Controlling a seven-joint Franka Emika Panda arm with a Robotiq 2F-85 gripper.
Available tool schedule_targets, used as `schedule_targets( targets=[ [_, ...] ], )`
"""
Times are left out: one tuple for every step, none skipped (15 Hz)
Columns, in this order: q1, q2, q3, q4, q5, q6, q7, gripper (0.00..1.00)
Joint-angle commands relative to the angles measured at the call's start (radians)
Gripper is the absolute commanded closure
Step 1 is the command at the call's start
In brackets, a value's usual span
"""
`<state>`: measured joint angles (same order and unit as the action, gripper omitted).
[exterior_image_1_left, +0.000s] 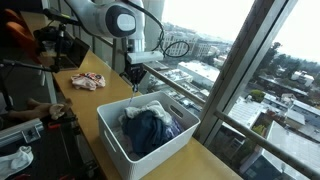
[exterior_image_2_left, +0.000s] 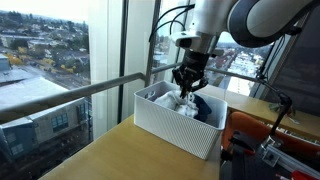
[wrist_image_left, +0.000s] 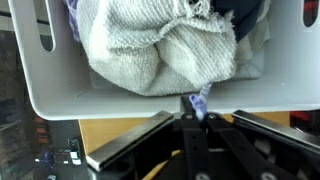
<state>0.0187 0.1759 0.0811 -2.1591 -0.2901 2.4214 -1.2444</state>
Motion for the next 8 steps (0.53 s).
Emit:
schedule_targets(
  targets=[
    [-0.012,-0.015,-0.026,-0.029,-0.019,0.007,0.007,0.99],
    [-0.016,-0.005,-0.032,-0.033,-0.019,0.009,0.009,0.99],
    [-0.021,0.010,-0.038,-0.040,-0.016,0.014,0.009,0.87],
    [-0.024,0.024,-0.043,-0.042,-0.016,0.010,0.020,0.71],
    [-0.027,0.033,-0.047,-0.045,-0.016,0.009,0.021,0.65],
    [-0.029,0.038,-0.052,-0.049,-0.018,0.008,0.023,0.58],
    [-0.033,0.038,-0.054,-0.051,-0.015,0.005,0.023,0.50],
    [-0.035,0.037,-0.056,-0.052,-0.012,0.004,0.022,0.44]
  ],
)
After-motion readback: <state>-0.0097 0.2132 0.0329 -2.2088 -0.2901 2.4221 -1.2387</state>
